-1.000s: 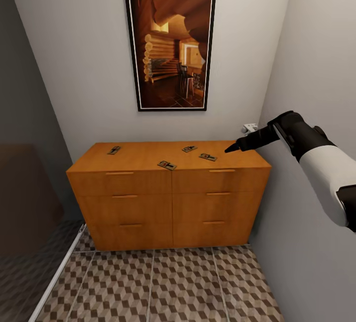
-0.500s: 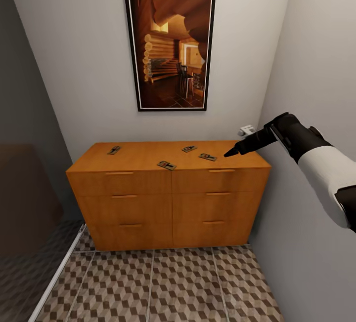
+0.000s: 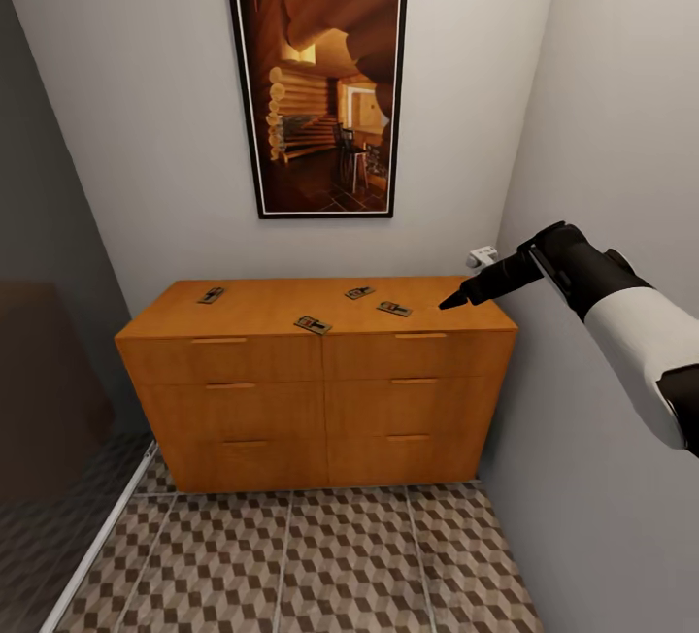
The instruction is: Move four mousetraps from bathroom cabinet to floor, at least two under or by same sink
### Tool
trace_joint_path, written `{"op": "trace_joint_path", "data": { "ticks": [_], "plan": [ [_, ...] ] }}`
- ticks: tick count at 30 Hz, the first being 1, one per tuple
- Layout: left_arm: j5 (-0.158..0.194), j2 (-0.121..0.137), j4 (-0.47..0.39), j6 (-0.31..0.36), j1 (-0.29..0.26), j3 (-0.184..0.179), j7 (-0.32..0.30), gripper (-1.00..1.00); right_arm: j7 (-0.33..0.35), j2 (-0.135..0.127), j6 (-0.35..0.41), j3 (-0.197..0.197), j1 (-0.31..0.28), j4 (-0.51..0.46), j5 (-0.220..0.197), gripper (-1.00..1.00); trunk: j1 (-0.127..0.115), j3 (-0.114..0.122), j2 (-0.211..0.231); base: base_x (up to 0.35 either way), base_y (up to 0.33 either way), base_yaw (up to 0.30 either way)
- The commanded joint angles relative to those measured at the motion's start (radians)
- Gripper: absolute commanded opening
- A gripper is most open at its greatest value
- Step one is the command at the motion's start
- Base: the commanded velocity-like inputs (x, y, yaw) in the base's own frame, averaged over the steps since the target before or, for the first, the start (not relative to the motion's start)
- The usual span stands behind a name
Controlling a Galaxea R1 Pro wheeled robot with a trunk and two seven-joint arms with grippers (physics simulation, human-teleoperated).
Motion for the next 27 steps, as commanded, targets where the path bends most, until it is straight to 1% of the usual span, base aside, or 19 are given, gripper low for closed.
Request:
{"op": "trace_joint_path", "data": {
  "ticks": [1,9,13,21,27],
  "plan": [
    [-0.001,0.000,0.004,-0.006,-0.002,0.005,0.000,1.00,0.008,0.000,0.002,0.001,-0.001,-0.002,0.010,1.00,0.000,-0.001,-0.001,0.000,-0.014,0.000],
    [-0.001,0.000,0.004,-0.006,-0.002,0.005,0.000,1.00,0.008,0.006,0.001,0.001,0.001,0.000,0.008,1.00,0.000,-0.001,-0.001,0.021,-0.003,0.000],
    [-0.001,0.000,0.004,-0.006,-0.002,0.005,0.000,1.00,0.008,0.007,0.001,0.001,0.001,0.006,0.008,1.00,0.000,-0.001,-0.001,0.124,0.000,0.000],
    [-0.001,0.000,0.004,-0.006,-0.002,0.005,0.000,1.00,0.008,0.007,0.001,0.001,0.002,0.019,0.008,1.00,0.000,-0.001,-0.001,0.196,0.000,0.000],
    [-0.001,0.000,0.004,-0.006,-0.002,0.005,0.000,1.00,0.008,0.008,0.001,0.001,0.002,0.021,0.008,1.00,0.000,-0.001,-0.001,0.067,0.000,0.000]
  ]
}}
